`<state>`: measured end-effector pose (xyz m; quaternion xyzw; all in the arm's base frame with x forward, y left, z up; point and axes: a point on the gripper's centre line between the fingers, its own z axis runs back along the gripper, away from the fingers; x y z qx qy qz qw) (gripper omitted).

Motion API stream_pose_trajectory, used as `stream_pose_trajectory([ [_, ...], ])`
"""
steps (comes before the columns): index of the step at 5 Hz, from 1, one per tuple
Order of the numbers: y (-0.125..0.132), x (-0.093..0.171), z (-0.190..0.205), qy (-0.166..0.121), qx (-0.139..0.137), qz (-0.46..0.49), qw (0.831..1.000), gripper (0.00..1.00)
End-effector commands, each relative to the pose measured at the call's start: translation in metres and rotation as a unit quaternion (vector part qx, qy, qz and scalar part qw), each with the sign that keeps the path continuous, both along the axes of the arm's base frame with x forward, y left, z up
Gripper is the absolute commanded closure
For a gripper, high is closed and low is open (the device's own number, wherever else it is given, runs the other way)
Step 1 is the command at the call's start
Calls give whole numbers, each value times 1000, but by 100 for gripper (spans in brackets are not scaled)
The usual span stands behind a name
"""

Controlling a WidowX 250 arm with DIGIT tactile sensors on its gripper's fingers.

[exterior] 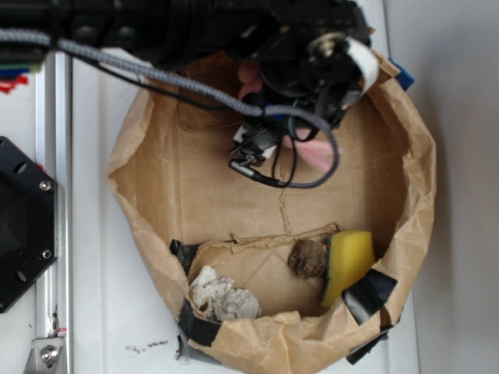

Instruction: Grab the pink bunny.

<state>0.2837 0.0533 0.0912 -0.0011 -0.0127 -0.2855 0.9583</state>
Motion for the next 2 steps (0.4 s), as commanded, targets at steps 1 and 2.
stream_pose_trajectory([
  [1,-43,-2,92,-63,-29,158,985,100],
  [2,-57,-15,103,-68,-31,258,963,100],
])
